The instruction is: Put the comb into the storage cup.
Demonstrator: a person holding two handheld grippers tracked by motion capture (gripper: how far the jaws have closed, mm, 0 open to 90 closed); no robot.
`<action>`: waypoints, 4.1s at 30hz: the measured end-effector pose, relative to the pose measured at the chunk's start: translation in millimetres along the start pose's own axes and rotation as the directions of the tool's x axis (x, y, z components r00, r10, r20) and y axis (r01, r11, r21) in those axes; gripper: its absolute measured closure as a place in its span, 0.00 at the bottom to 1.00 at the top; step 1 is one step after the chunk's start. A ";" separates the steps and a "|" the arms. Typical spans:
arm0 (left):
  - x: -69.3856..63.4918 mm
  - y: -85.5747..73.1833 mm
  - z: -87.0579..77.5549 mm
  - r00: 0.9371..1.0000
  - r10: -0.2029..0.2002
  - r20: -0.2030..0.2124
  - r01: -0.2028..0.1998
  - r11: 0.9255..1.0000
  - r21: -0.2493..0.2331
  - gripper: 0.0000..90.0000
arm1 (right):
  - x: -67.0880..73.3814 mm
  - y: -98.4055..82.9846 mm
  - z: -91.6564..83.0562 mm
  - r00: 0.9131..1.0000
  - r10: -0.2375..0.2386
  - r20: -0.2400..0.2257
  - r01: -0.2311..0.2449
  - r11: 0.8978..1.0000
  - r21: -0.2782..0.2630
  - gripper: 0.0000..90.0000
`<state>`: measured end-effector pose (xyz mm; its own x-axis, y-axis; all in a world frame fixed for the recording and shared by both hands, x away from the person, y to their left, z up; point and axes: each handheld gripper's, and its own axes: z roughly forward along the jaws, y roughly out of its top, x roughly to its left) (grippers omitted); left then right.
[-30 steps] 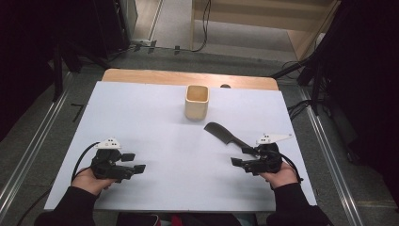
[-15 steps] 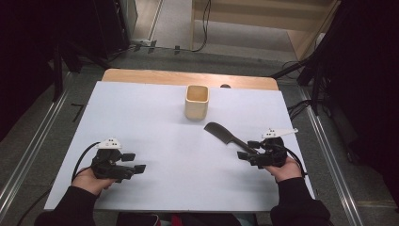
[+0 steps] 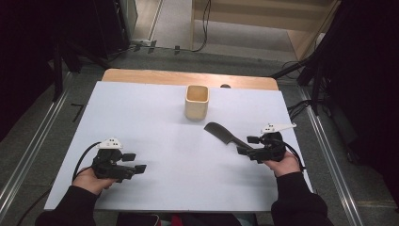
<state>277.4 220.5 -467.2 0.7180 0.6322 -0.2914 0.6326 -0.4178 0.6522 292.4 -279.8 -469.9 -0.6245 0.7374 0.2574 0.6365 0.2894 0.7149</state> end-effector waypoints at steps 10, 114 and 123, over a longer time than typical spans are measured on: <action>0.3 0.1 0.4 1.000 0.000 0.000 0.000 1.000 0.005 0.34 | -11.9 13.8 2.7 1.000 -0.008 0.030 0.009 1.000 -0.014 0.29; -0.5 14.5 11.0 0.999 0.033 0.027 -0.033 0.999 0.003 0.34 | -36.2 -27.1 22.6 0.997 -0.023 0.068 0.015 0.992 0.128 0.78; -0.3 14.2 10.6 0.999 0.032 0.028 -0.031 1.000 -0.002 0.34 | -37.5 -20.6 20.6 0.998 0.035 0.059 -0.043 0.989 0.139 0.78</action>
<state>289.3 207.5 -465.3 0.7455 0.5998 -0.2905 0.6091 -0.4363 0.6622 312.1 -300.9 -507.7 -0.5742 0.7815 0.2438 0.7193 0.3393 0.6062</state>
